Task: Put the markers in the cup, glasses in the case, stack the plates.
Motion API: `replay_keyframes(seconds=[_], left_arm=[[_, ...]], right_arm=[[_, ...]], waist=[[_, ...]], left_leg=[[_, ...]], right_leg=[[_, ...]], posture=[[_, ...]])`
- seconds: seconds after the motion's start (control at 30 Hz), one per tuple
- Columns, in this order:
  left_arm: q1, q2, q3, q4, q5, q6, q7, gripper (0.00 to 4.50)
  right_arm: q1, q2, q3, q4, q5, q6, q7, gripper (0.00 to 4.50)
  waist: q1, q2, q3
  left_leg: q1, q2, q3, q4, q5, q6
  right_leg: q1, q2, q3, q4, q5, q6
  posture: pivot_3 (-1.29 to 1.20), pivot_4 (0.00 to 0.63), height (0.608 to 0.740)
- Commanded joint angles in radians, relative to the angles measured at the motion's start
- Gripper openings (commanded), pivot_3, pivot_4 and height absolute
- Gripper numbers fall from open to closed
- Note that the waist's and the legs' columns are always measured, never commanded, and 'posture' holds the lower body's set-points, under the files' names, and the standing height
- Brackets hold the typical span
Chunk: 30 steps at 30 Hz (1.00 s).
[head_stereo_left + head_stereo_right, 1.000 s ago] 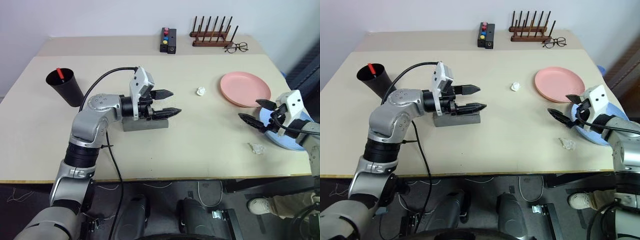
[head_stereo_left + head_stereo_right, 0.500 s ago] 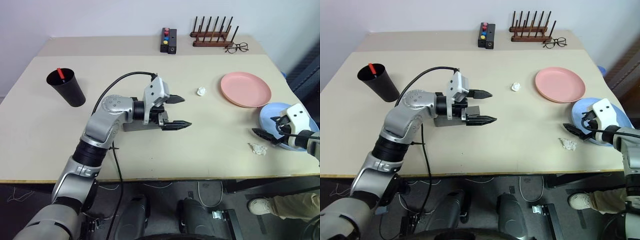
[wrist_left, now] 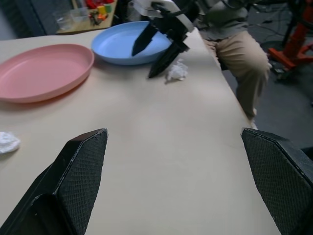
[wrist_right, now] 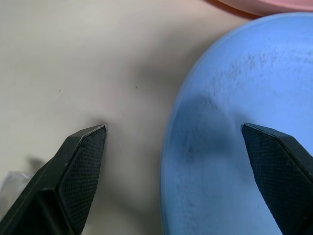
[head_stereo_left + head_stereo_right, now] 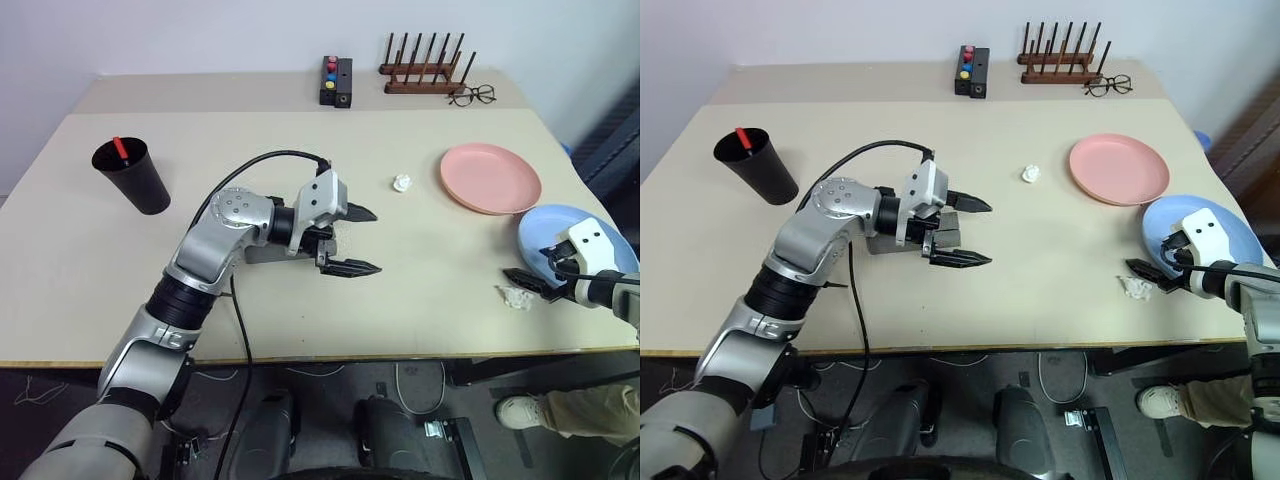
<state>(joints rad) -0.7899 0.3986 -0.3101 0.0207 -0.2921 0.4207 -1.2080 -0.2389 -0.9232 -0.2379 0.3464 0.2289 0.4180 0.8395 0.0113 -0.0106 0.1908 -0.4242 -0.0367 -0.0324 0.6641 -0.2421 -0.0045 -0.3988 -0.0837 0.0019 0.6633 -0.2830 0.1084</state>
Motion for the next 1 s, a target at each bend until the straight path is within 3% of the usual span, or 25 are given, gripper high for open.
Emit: replay_keyframes(seconds=[0.03,0.07,0.1,0.13,0.33,0.4,0.73,1.0], left_arm=[[-0.012,0.0,-0.006,-0.018,0.004,-0.029,-0.014,4.45],[-0.012,-0.001,-0.007,-0.017,0.005,-0.03,-0.015,4.45],[-0.013,-0.003,-0.007,-0.017,0.006,-0.031,-0.015,4.5],[-0.013,-0.004,-0.008,-0.017,0.007,-0.032,-0.015,4.5],[-0.007,-0.006,-0.012,-0.026,0.008,-0.034,-0.008,4.5],[-0.004,-0.007,-0.012,-0.028,0.01,-0.037,-0.002,4.5],[-0.003,-0.013,-0.007,-0.021,0.018,-0.05,0.013,4.5],[-0.006,-0.024,-0.011,-0.006,0.026,-0.065,0.03,4.5]], right_arm=[[0.005,-0.001,-0.01,-0.029,-0.003,0.004,-0.01,4.5],[0.004,0.0,-0.009,-0.028,-0.006,0.001,-0.015,4.5],[0.001,0.002,-0.009,-0.023,-0.008,-0.001,-0.02,3.98],[-0.002,0.003,-0.009,-0.02,-0.009,-0.001,-0.022,3.73],[-0.031,0.006,0.0,0.005,-0.039,-0.033,-0.056,0.73],[-0.038,0.007,0.001,0.016,-0.047,-0.048,-0.069,0.07],[-0.087,-0.031,-0.009,0.092,-0.128,-0.113,-0.184,0.07],[-0.253,-0.023,-0.003,0.183,-0.168,-0.263,-0.267,0.07]], waist=[[-0.001,0.0,0.0],[-0.001,0.0,0.0],[-0.001,0.0,0.0],[0.0,0.0,0.0],[-0.002,0.0,0.0],[-0.004,0.0,0.0],[0.0,0.0,0.0],[-0.009,0.002,0.0]], left_leg=[[0.0,0.0,0.0,0.0,0.0,0.0],[0.0,0.0,0.0,0.0,0.0,0.0],[0.0,0.0,0.0,0.0,0.0,0.0],[0.0,0.0,0.0,0.0,0.0,0.0],[0.0,0.0,0.0,0.0,0.0,0.0],[0.0,0.0,0.0,0.0,0.0,0.0],[0.001,0.0,0.0,0.0,0.0,0.0],[0.001,0.0,0.0,-0.001,0.0,0.0]], right_leg=[[0.0,0.0,0.0,0.0,0.0,0.0],[0.0,0.0,0.0,0.0,0.0,0.0],[0.0,0.0,0.0,0.0,0.0,0.0],[0.0,0.0,0.0,0.0,0.0,0.0],[0.0,0.0,0.0,0.0,0.0,0.0],[0.0,0.0,0.0,0.0,0.0,0.0],[0.001,0.0,0.0,0.0,0.0,0.0],[0.001,0.0,0.0,0.0,0.0,0.0]], posture=[[0.0,0.15,0.74],[0.0,0.15,0.74],[0.0,0.15,0.74],[0.0,0.15,0.74],[0.0,0.15,0.74],[0.0,0.15,0.74],[0.0,0.15,0.74],[0.0,0.15,0.74]])
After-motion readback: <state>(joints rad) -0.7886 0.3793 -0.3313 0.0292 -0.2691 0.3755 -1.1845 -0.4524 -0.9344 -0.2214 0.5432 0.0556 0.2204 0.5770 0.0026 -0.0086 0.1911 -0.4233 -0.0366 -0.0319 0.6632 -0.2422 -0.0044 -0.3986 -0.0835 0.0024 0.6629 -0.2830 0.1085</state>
